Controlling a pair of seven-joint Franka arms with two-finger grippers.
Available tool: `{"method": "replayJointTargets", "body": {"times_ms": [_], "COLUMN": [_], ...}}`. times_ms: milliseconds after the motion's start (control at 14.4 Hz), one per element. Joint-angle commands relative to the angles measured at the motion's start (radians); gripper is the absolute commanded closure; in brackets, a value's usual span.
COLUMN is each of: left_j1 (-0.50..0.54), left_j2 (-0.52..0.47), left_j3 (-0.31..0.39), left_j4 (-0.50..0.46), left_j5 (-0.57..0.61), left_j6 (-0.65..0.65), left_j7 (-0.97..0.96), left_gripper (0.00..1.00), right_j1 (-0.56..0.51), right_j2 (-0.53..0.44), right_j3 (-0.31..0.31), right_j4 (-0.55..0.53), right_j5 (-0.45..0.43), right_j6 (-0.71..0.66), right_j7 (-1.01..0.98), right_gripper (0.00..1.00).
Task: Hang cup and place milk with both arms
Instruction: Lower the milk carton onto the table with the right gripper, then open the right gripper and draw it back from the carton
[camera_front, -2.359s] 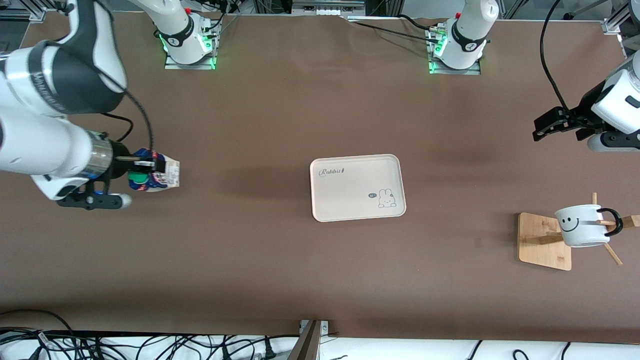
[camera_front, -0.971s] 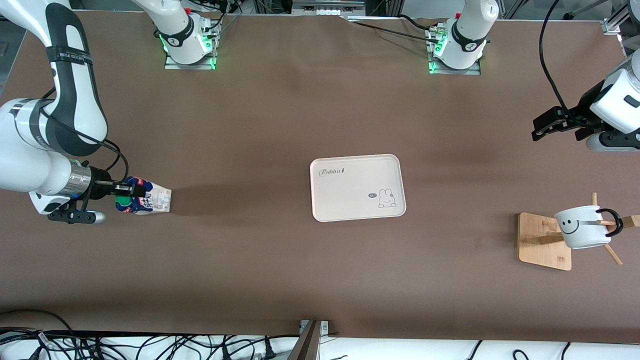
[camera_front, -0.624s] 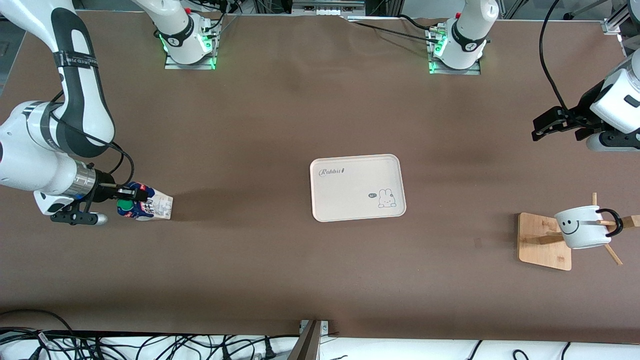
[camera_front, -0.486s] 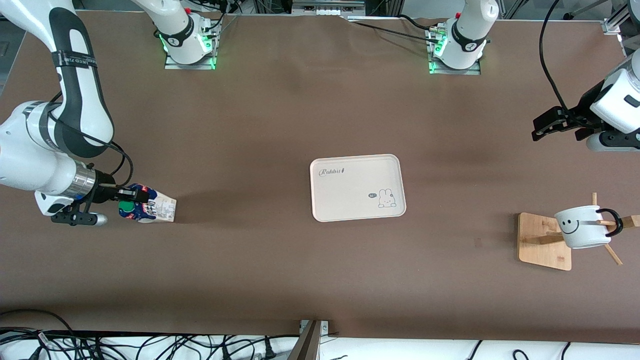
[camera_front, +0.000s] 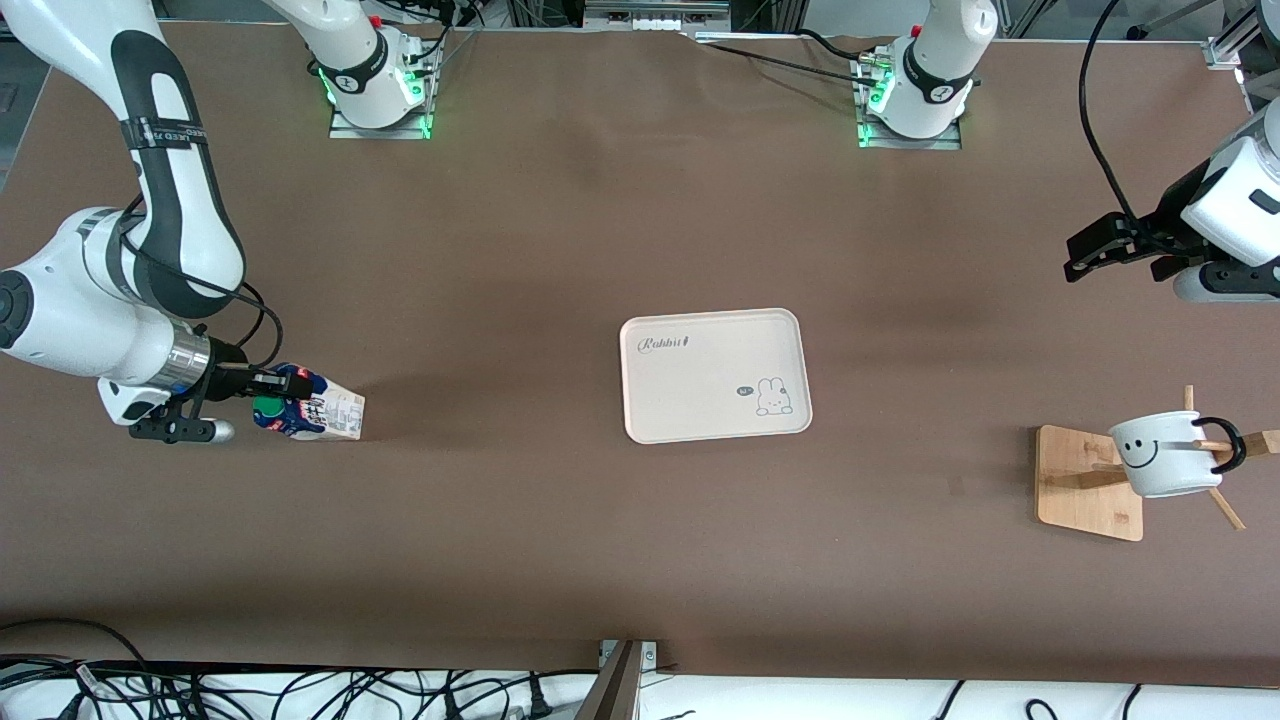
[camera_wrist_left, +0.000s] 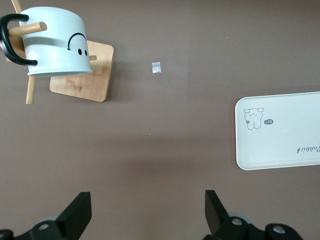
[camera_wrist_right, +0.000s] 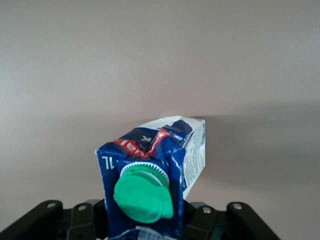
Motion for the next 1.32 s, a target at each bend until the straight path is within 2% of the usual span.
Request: {"method": "replayJointTargets", "body": {"times_ms": [0,139,278,555,833,1041,1249], "left_j1": [0.006,0.004,0.006,0.006,0.006,0.006,0.006], "left_j2": [0.013,0.013,0.013,0.013,0.013,0.013,0.013], "left_j3": [-0.007,-0.007,-0.007,-0.007,-0.007,-0.007,-0.007], "left_j4": [0.031,0.032,0.032,0.032,0.032,0.032,0.031], "left_j5": [0.003,0.005,0.003,0.005,0.005,0.007,0.006], "left_j6": [-0.015,-0.015,-0.015,-0.015,-0.015,-0.015,-0.015], "left_j7": [-0.01,-0.01,-0.01,-0.01,-0.01,-0.01,-0.009], "left_gripper": [0.0,0.0,0.0,0.0,0.0,0.0,0.0], "right_j1": [0.0,0.0,0.0,-0.003,-0.006,-0.003,0.003], "right_j2": [-0.016,-0.033,-0.065,-0.065,-0.065,-0.067,-0.067], "right_j3": [0.004,0.002,-0.001,-0.016,-0.019,-0.035,-0.038], "right_j4": [-0.016,-0.002,0.037,0.298,0.507,0.527,0.559], "right_j5": [0.023,0.022,0.017,-0.004,-0.136,-0.259,-0.336], "right_j6": [0.005,-0.004,-0.1,-0.421,-0.63,-0.652,-0.656], "right_j7": [-0.019,-0.029,-0.02,-0.016,-0.017,-0.025,-0.023], "right_gripper": [0.0,0.0,0.0,0.0,0.0,0.0,0.0]}}
